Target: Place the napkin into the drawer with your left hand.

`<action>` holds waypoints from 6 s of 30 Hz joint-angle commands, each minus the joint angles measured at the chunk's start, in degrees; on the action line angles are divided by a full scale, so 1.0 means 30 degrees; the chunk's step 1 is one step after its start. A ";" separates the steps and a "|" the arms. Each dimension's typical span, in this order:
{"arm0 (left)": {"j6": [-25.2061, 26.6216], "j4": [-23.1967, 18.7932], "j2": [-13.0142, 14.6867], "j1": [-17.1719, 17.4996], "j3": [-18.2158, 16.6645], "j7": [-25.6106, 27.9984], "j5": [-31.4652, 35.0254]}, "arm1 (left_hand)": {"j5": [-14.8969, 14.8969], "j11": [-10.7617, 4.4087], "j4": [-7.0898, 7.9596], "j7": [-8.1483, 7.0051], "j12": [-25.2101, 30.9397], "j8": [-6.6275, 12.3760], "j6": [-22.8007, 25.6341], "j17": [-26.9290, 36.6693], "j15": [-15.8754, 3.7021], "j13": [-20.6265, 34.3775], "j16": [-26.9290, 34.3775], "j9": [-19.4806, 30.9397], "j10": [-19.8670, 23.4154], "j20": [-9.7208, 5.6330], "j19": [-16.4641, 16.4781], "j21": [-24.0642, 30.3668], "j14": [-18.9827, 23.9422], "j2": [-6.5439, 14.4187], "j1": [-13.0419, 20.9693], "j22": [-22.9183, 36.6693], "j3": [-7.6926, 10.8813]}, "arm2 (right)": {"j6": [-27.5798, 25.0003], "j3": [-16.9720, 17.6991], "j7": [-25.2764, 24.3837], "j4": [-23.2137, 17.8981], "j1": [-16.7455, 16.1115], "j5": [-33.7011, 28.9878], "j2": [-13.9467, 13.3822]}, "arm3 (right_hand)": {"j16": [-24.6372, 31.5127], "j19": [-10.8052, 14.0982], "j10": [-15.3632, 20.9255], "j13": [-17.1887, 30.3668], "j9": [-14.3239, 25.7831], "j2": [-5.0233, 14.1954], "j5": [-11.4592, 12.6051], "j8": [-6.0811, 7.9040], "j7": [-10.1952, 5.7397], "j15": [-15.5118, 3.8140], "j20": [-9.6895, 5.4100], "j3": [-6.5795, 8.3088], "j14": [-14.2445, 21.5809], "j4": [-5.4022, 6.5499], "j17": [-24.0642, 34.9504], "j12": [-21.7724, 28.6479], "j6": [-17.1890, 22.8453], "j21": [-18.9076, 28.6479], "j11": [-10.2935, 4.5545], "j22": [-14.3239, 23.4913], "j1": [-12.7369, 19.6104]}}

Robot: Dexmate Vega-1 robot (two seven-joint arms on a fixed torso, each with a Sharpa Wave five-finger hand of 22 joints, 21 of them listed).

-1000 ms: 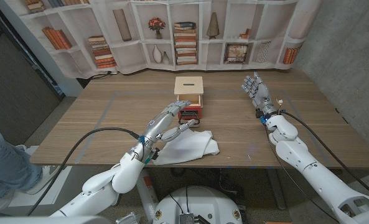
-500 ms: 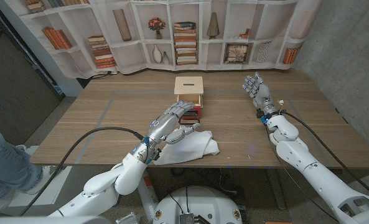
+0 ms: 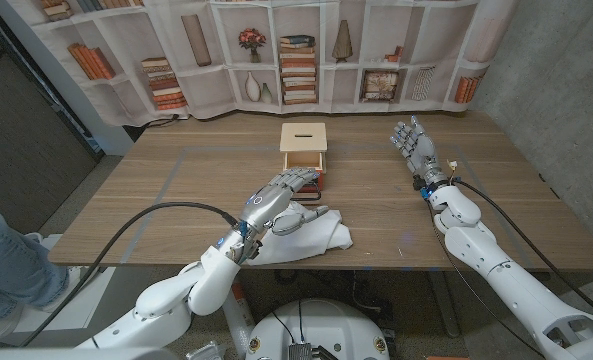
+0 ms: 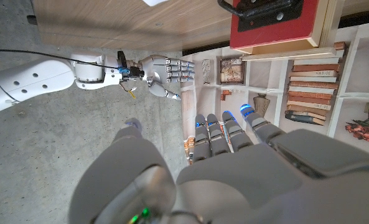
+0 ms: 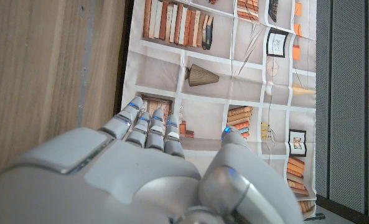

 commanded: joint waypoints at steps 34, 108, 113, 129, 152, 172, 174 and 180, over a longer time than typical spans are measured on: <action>0.6429 -0.2390 0.0339 -0.0200 0.2666 -0.3065 0.3908 | 0.0476 0.0285 -0.1121 -0.0618 -0.0463 -0.0543 -0.0633 0.0119 -0.0143 0.0116 -0.0116 0.0108 -0.0518 0.2018 0.1062 0.0179 0.0009 -0.0731 0.1683 0.0131 -0.0021 | 0.0182 0.0188 0.0670 0.0689 0.0134 0.0587 0.0310 | -0.0061 -0.0033 0.0189 0.0053 0.0061 0.0249 0.0074 0.0044 -0.0045 0.0084 -0.0273 -0.0018 0.0142 -0.0183 0.0057 -0.0048 0.0195 -0.0091 -0.0002 0.0049 -0.0019; 0.9490 -0.2910 -0.0344 -0.1655 0.4937 -0.9248 0.6778 | 0.0679 -0.0052 -0.1628 -0.0842 -0.0440 -0.0581 -0.1065 0.0202 -0.0315 0.0172 -0.0112 0.0152 -0.1144 0.2718 0.0838 -0.0149 -0.0439 -0.0923 0.2668 0.0173 -0.0214 | 0.0339 0.0462 0.0533 0.0225 -0.0377 0.0721 0.0147 | -0.0045 -0.0053 0.0319 0.0056 0.0069 0.0389 0.0064 0.0030 -0.0083 0.0108 -0.0232 -0.0094 0.0294 -0.0260 0.0073 -0.0066 0.0302 -0.0094 -0.0034 0.0053 -0.0079; 0.9669 -0.2908 -0.0479 -0.1695 0.5076 -0.9749 0.6898 | 0.0681 -0.0049 -0.1660 -0.0875 -0.0431 -0.0580 -0.1062 0.0198 -0.0343 0.0172 -0.0107 0.0152 -0.1129 0.2731 0.0823 -0.0162 -0.0428 -0.0933 0.2730 0.0173 -0.0219 | 0.0278 0.0439 0.0492 0.0195 -0.0374 0.0722 0.0164 | -0.0050 -0.0057 0.0305 0.0056 0.0069 0.0397 0.0064 0.0032 -0.0103 0.0118 -0.0234 -0.0100 0.0286 -0.0263 0.0074 -0.0074 0.0313 -0.0095 -0.0018 0.0053 -0.0085; 1.0123 -0.2772 -0.0840 -0.1905 0.5594 -1.0886 0.7578 | 0.0683 -0.0118 -0.1795 -0.0842 -0.0402 -0.0552 -0.0976 0.0187 -0.0346 0.0172 -0.0076 0.0154 -0.1070 0.2796 0.0977 -0.0131 -0.0333 -0.0918 0.3024 0.0175 -0.0208 | 0.0097 0.0367 0.0602 0.0421 -0.0264 0.0808 0.0228 | -0.0058 -0.0076 0.0325 0.0058 0.0070 0.0403 0.0066 0.0031 -0.0106 0.0125 -0.0205 -0.0120 0.0279 -0.0285 0.0074 -0.0077 0.0334 -0.0100 0.0006 0.0054 -0.0092; 1.0314 -0.1918 -0.1583 -0.2394 0.6294 -1.1462 0.8845 | 0.0676 -0.0270 -0.2032 -0.0964 -0.0393 -0.0549 -0.0943 0.0172 -0.0467 0.0171 -0.0076 0.0157 -0.1051 0.3201 0.1404 -0.0008 -0.0288 -0.0770 0.3604 0.0191 -0.0099 | 0.0045 0.0522 0.0274 -0.0208 -0.0673 0.0698 -0.0106 | -0.0073 -0.0091 0.0358 0.0058 0.0071 0.0417 0.0068 0.0026 -0.0110 0.0144 -0.0187 -0.0149 0.0246 -0.0314 0.0075 -0.0078 0.0353 -0.0100 -0.0027 0.0055 -0.0107; 1.0594 -0.1421 -0.1984 -0.2595 0.6562 -1.1279 0.8749 | 0.0628 -0.0715 -0.2660 -0.1279 -0.0364 -0.0480 -0.0716 0.0180 -0.0618 0.0180 0.0026 0.0174 -0.0963 0.3648 0.2927 0.0443 0.0143 -0.0141 0.5337 0.0270 0.0459 | 0.0117 0.0518 0.0322 0.0060 -0.0670 0.0842 0.0099 | -0.0064 -0.0092 0.0396 0.0061 0.0071 0.0444 0.0068 0.0000 -0.0103 0.0193 -0.0183 -0.0163 0.0269 -0.0345 0.0073 -0.0073 0.0303 -0.0096 -0.0009 0.0057 -0.0104; 1.0648 -0.1381 -0.2037 -0.2615 0.6589 -1.1262 0.8736 | 0.0611 -0.0751 -0.2701 -0.1345 -0.0350 -0.0459 -0.0646 0.0185 -0.0631 0.0182 0.0060 0.0176 -0.0922 0.3667 0.3107 0.0497 0.0259 -0.0091 0.5476 0.0276 0.0505 | 0.0146 0.0553 0.0319 0.0052 -0.0700 0.0859 0.0087 | -0.0063 -0.0089 0.0382 0.0062 0.0072 0.0447 0.0068 0.0007 -0.0107 0.0191 -0.0176 -0.0164 0.0274 -0.0353 0.0072 -0.0081 0.0322 -0.0095 -0.0021 0.0057 -0.0098; 1.0733 -0.1231 -0.2188 -0.2677 0.6676 -1.1065 0.8594 | 0.0461 -0.0935 -0.2909 -0.1464 -0.0256 -0.0345 -0.0204 0.0216 -0.0657 0.0195 0.0155 0.0187 -0.0620 0.3642 0.4265 0.0852 0.0701 0.0282 0.6293 0.0296 0.0820 | 0.0151 0.0639 0.0288 -0.0112 -0.0848 0.0892 -0.0017 | -0.0066 -0.0090 0.0383 0.0063 0.0073 0.0450 0.0068 0.0010 -0.0119 0.0205 -0.0177 -0.0169 0.0273 -0.0370 0.0071 -0.0083 0.0331 -0.0094 -0.0008 0.0057 -0.0090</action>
